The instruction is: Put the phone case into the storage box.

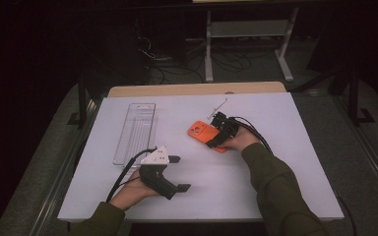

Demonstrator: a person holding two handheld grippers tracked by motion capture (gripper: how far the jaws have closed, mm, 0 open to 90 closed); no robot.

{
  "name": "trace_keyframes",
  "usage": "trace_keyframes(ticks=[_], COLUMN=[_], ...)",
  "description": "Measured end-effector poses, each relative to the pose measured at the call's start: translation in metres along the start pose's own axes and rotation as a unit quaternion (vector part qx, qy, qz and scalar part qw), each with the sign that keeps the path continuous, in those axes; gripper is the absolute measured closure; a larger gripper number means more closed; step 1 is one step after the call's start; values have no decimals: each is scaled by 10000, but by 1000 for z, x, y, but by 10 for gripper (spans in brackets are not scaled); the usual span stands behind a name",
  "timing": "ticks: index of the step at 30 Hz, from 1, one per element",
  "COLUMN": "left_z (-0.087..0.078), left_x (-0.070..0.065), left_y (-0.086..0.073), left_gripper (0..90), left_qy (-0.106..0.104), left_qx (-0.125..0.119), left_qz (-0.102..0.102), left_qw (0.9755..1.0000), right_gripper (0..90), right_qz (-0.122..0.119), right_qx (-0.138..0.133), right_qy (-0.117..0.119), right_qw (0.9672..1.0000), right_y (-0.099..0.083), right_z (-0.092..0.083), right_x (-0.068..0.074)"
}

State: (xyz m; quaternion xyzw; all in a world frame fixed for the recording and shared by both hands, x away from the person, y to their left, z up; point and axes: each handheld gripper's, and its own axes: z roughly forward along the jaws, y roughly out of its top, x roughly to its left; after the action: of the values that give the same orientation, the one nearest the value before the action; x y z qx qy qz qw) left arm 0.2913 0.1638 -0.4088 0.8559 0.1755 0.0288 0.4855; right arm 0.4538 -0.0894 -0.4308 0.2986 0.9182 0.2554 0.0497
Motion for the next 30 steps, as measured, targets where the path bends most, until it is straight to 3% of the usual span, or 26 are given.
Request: trace_keyframes(ticks=[7,18,30], left_z=[0,1,1], left_x=[0,0,0], left_y=[0,-1,-1], left_gripper=[0,0,0], left_qy=[6,2,15], left_qx=[24,63,84], left_qz=[1,-3,22], left_qw=[10000,10000,10000], right_gripper=[152,151,151], right_qz=[-32,28,-15], right_qx=[-59,-104,-227], right_qy=[-60,-58,20], right_qw=[10000,9999,9997], right_y=[-3,-22,-41], right_z=[-13,-33,-59], right_x=[0,3,15])
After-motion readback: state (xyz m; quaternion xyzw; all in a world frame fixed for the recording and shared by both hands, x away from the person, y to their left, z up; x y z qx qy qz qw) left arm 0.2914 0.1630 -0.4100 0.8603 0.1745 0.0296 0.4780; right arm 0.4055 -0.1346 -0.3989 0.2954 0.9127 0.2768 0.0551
